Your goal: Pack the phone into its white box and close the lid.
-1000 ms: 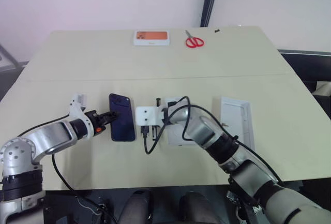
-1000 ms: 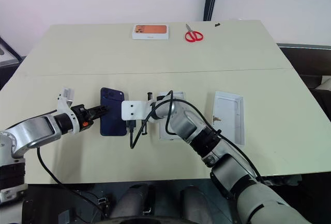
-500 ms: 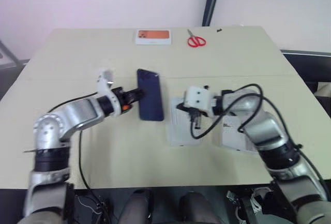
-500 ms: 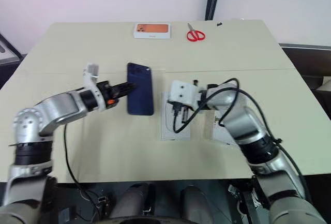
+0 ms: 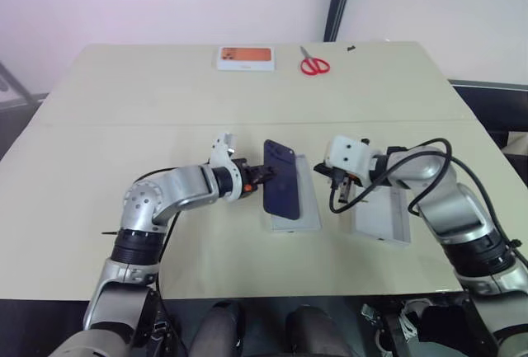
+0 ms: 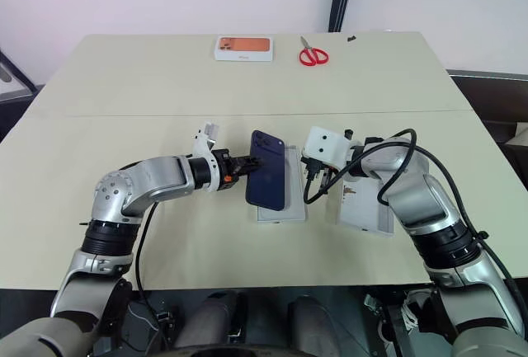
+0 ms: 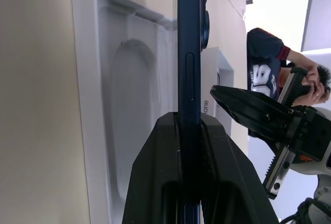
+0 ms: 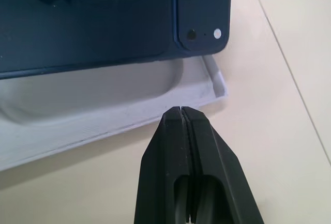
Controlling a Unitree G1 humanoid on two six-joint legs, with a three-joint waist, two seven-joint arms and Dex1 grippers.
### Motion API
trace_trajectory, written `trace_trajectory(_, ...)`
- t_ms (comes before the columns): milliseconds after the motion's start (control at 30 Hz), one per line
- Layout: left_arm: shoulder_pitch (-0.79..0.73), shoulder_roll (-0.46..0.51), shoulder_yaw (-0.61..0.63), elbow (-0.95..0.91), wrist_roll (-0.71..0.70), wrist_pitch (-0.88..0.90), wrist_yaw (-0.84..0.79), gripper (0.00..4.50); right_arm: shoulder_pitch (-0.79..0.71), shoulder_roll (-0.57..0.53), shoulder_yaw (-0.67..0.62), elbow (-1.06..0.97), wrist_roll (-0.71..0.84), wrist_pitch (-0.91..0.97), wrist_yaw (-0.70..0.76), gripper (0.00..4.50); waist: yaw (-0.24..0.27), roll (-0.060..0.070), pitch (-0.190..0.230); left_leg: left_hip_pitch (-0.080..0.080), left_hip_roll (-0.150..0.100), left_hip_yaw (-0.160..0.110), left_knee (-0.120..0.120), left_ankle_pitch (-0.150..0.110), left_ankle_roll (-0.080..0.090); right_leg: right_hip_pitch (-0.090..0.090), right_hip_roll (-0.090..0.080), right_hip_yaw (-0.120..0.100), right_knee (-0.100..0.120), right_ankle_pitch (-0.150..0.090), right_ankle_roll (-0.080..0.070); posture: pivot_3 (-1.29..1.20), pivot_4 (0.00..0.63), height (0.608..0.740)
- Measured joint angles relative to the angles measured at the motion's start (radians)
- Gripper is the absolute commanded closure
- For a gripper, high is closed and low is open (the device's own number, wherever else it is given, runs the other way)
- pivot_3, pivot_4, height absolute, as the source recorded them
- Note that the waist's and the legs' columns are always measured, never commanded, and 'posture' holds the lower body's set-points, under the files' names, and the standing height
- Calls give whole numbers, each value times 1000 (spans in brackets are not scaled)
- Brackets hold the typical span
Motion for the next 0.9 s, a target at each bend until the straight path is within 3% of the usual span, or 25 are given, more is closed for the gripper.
trace_trajectory(467, 2, -40, -43, -1, 64, -10, 31, 4396, 0, -6, 0, 24, 4, -22, -22, 4500, 11, 0, 1, 0, 0, 0, 0, 0, 0, 0, 0, 0, 0, 0, 0, 0, 150, 740)
trace_trajectory(567, 2, -54, -43, -5, 70, -12, 28, 3194, 0, -6, 0, 27, 4, -24, -23, 4500, 12, -1, 1, 0, 0, 0, 0, 0, 0, 0, 0, 0, 0, 0, 0, 0, 150, 740)
trace_trajectory(767, 6, -40, -46, -41, 70, 1, 3, 75, -1, -6, 0, 35, 4, -24, -25, 4500, 11, -1, 1, 0, 0, 0, 0, 0, 0, 0, 0, 0, 0, 0, 0, 0, 150, 740)
trace_trajectory(900, 11, 26, -46, -64, 70, 35, -34, 26, -1, -7, 0, 42, 4, -26, -25, 4500, 9, 0, 1, 0, 0, 0, 0, 0, 0, 0, 0, 0, 0, 0, 0, 0, 150, 740)
